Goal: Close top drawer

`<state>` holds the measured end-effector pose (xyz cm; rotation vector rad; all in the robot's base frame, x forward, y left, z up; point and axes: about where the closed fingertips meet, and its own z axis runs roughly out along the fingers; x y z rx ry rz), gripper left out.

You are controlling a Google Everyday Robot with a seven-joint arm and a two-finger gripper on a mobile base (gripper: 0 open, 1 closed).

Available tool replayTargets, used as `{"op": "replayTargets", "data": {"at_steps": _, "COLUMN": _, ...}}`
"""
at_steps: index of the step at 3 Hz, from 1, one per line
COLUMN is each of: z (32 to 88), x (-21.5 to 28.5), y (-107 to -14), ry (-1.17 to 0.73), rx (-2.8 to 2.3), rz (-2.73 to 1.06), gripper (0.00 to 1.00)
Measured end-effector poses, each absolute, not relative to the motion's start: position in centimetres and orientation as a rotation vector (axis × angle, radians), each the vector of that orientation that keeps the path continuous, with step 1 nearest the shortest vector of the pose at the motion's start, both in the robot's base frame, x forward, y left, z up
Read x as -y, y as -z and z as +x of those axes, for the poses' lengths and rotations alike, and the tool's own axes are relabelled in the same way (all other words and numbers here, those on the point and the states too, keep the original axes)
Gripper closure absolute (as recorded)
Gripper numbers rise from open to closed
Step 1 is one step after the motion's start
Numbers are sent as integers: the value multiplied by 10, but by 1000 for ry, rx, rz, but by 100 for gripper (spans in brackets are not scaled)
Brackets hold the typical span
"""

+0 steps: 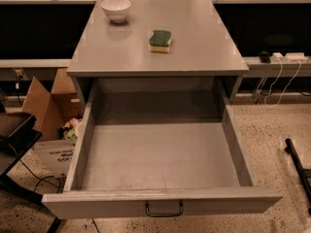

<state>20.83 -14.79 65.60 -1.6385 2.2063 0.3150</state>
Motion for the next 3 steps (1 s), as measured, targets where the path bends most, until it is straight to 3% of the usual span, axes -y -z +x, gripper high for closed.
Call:
{"op": "replayTargets", "data": {"at_steps": 2, "z": 240, "x": 92, "y": -630, "ry": -410, "rx": -1939, "rz": -1562, "gripper": 100}}
{"op": "replayTargets", "data": {"at_steps": 3, "z": 261, "x": 63, "y": -627, "ry": -363, "rx": -1748, "rz": -1655, "gripper": 100}}
